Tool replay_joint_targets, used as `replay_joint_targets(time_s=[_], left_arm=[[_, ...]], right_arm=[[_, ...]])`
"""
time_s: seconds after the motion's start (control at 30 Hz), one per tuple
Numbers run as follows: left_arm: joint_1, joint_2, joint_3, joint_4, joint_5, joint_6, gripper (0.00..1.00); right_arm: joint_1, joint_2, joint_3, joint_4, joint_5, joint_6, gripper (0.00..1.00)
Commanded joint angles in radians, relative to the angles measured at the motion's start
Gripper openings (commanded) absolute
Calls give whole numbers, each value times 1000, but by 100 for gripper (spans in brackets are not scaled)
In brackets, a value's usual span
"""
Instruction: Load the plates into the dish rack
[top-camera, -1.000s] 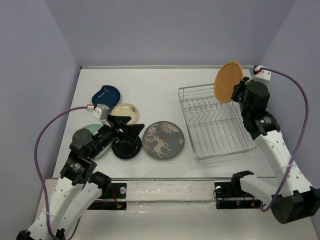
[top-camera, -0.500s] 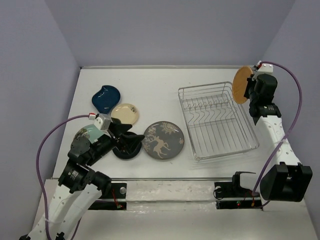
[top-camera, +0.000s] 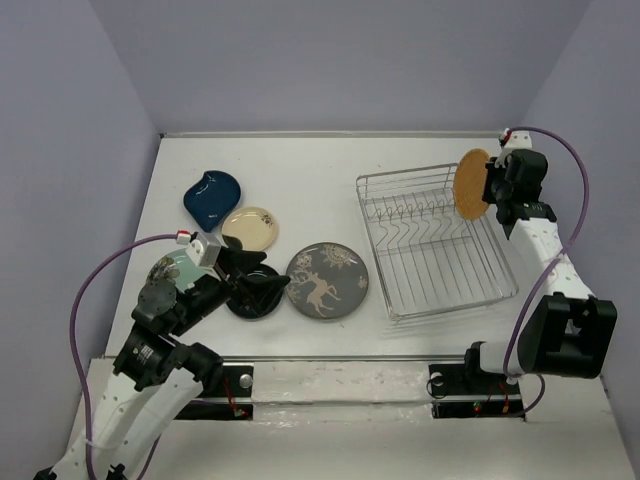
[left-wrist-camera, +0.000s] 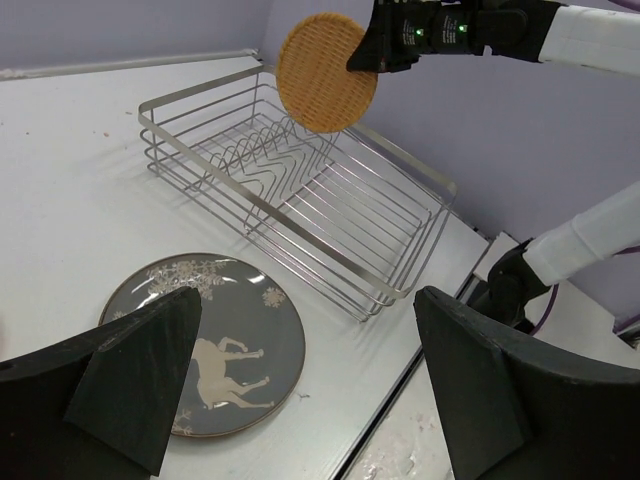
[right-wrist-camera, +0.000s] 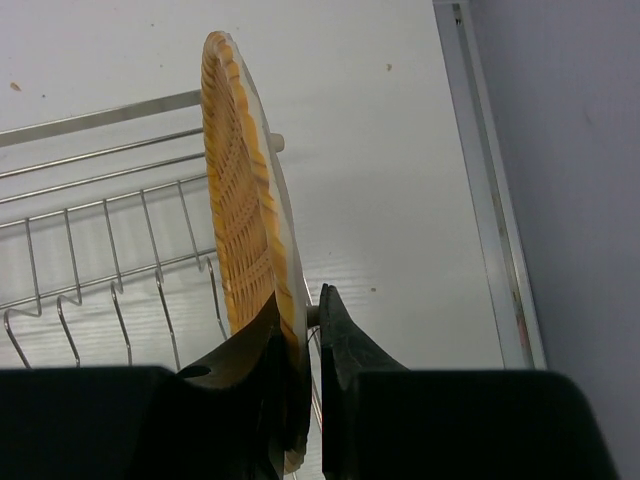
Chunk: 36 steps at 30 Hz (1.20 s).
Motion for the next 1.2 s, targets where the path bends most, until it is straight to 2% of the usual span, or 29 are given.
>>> replay_joint_targets(time_s=[0.0, 0.17, 0.33, 0.6, 0.67, 0.87, 0.93, 1.07, 1.17], left_arm=[[-7, -12, -10, 29, 8, 15, 99], [-12, -9, -10, 29, 9, 14, 99], [-12, -9, -9, 30, 9, 15, 99], [-15, -4, -10, 29, 9, 14, 99], [-15, -4, -10, 30, 9, 14, 99], [-15, -10, -9, 27, 0, 14, 99], [-17, -4, -9, 26, -2, 12, 99], [-15, 5, -7, 23, -9, 12, 99], [-15, 8, -3, 10, -54, 9, 99]], right_arm=[[-7, 0, 15, 40, -34, 3, 7], [-7, 3, 9, 39, -11, -15, 7], [-7, 29, 12, 14, -61, -23, 7], [-7, 37, -31, 20, -3, -11, 10], [-7, 34, -31, 20, 0, -11, 19], [-7, 15, -2, 10, 71, 8, 71], [-7, -1, 24, -4, 66, 21, 75], [-7, -35, 119, -50, 28, 89, 76], [19, -80, 167, -69, -70, 251, 76]])
